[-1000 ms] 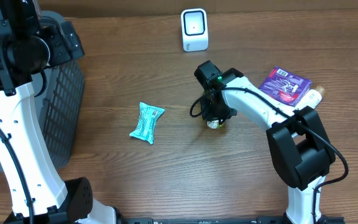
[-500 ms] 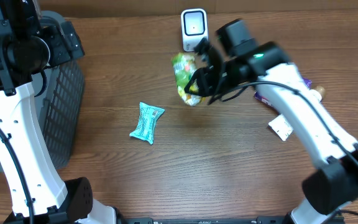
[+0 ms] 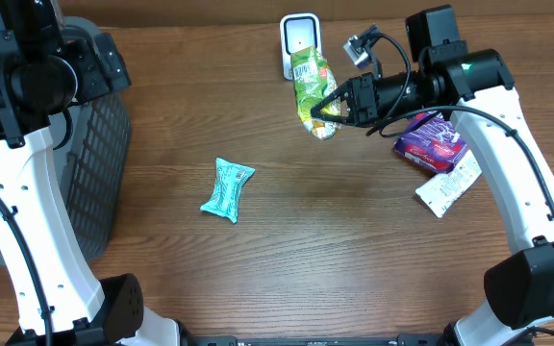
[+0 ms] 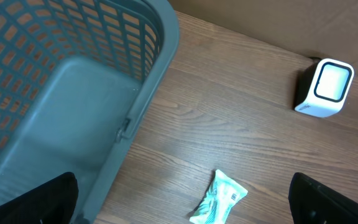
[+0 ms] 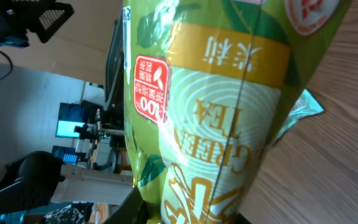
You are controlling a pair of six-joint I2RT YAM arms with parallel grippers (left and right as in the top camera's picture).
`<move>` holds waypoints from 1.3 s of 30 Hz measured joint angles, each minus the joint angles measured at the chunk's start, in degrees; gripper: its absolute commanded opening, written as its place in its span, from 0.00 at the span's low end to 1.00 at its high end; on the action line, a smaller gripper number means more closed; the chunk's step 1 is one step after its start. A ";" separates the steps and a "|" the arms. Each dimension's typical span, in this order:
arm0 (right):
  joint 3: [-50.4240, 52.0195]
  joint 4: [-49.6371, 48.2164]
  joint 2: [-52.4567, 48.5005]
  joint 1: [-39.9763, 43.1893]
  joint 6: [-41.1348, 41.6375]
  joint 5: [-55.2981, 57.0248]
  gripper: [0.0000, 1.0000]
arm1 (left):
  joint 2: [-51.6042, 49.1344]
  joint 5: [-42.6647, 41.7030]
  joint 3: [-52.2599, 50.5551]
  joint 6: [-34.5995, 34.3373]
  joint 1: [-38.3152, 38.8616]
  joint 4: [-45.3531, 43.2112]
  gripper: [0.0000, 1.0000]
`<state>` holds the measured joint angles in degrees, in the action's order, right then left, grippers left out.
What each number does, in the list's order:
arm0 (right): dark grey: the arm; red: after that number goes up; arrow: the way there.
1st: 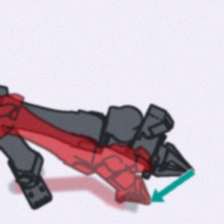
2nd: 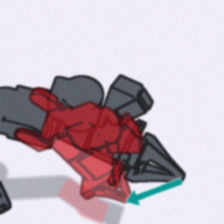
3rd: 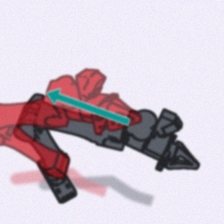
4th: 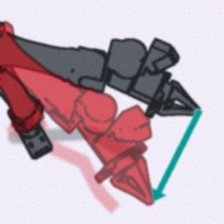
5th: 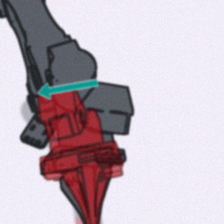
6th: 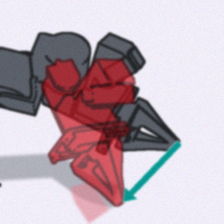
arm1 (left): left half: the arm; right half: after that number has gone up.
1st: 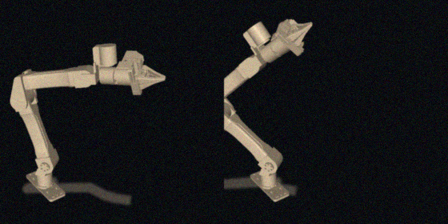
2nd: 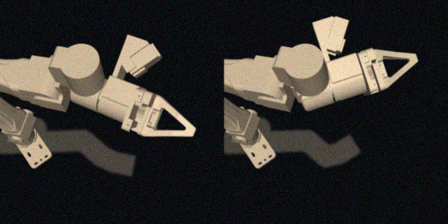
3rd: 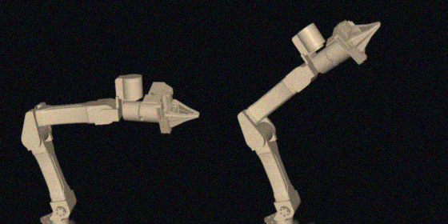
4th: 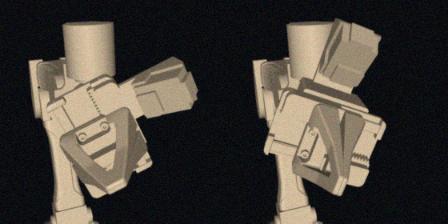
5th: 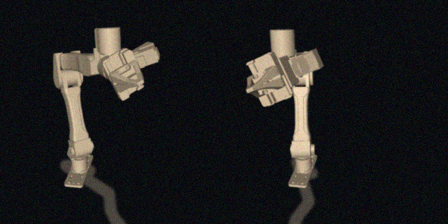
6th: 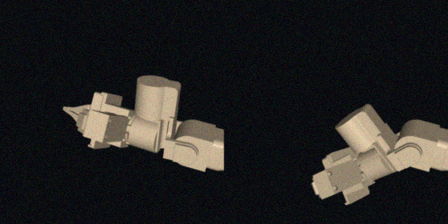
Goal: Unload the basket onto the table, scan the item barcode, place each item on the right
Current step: 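Lift the packet up and hold its barcode at the white scanner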
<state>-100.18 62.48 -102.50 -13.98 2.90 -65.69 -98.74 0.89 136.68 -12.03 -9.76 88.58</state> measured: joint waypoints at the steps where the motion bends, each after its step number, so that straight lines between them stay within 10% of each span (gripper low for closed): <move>1: 0.00 -0.11 0.00 0.00 0.00 -0.17 0.17 | 0.00 0.00 0.00 0.00 0.00 0.02 1.00; 10: -3.23 4.83 -0.33 -0.87 2.47 10.25 0.18 | 0.00 0.00 0.00 0.00 0.00 0.00 1.00; 23: -22.38 6.73 -1.11 -13.14 4.90 66.49 0.20 | 0.00 0.00 0.00 0.00 0.00 0.00 0.99; 39: -22.36 -38.25 -32.33 -20.06 -31.15 116.67 0.18 | 0.00 -0.02 0.07 0.00 0.00 0.00 1.00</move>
<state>-122.54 24.23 -134.82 -34.04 -28.25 50.98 -98.74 0.86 136.75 -12.03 -9.76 88.58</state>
